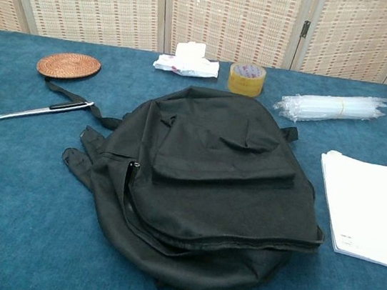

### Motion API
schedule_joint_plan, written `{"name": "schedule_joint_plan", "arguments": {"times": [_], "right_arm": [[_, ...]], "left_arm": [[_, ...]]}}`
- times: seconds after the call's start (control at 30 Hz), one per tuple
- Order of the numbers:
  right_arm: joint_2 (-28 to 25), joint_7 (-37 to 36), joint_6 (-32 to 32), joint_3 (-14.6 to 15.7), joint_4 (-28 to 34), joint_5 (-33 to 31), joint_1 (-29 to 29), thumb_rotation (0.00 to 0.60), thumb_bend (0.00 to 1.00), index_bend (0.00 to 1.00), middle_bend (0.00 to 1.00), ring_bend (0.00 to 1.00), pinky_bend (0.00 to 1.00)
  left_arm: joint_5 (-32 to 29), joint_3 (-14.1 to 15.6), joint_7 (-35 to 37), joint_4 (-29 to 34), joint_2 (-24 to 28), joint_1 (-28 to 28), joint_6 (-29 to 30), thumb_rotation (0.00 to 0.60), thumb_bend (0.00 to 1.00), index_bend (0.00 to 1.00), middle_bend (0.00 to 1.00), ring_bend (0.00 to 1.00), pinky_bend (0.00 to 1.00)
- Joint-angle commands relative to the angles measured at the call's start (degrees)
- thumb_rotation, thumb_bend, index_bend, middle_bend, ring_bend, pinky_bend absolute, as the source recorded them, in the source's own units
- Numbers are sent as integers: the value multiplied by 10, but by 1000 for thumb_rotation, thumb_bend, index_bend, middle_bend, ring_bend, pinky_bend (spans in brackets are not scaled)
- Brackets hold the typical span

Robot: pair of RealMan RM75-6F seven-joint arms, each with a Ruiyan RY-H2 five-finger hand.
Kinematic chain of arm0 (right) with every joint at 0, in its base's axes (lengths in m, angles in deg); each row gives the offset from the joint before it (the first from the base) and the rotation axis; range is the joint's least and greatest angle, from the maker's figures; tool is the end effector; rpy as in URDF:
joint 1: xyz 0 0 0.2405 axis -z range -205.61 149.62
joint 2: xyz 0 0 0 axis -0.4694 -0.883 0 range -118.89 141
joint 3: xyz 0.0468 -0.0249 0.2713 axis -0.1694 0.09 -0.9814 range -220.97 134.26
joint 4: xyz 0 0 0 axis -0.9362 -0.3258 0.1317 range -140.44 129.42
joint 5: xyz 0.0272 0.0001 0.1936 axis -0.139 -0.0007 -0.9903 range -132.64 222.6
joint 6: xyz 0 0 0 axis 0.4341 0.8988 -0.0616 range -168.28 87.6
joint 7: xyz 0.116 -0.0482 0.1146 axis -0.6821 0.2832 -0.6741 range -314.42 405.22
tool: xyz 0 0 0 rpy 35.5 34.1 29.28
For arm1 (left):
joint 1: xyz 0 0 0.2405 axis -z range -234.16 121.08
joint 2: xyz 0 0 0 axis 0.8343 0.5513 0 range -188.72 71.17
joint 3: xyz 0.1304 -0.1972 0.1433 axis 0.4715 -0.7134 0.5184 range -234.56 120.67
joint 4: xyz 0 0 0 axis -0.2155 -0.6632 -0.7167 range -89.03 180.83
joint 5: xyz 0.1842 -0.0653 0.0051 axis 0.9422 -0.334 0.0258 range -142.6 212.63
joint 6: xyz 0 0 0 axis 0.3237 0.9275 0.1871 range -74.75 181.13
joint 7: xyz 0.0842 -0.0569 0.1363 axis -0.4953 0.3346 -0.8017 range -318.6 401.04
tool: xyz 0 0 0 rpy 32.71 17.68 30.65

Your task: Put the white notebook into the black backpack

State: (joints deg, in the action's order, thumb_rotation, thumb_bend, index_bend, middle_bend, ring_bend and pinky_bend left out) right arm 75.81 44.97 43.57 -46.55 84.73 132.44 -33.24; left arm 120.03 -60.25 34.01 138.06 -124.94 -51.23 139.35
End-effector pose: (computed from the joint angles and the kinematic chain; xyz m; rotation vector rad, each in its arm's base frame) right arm -0.3250 -0.2112 0.1769 1.4216 -0.8855 0.9033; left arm -0.3207 0.2114 0.1746 -1.3903 -0.8168 -0.8501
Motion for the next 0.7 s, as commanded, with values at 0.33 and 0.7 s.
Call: {"name": "schedule_joint_plan", "arguments": {"times": [0.33, 0.7], "right_arm": [[5, -32, -9, 13, -28, 32, -12, 600, 380, 8, 64, 123, 114], [54, -32, -56, 46, -130, 93, -51, 600, 379, 72, 145, 200, 161]], "left_arm": [[10, 3, 0, 5, 1, -4, 10, 600, 200, 90, 60, 67, 0], [16, 6, -2, 14, 4, -5, 13, 600, 200, 90, 60, 67, 0]]}}
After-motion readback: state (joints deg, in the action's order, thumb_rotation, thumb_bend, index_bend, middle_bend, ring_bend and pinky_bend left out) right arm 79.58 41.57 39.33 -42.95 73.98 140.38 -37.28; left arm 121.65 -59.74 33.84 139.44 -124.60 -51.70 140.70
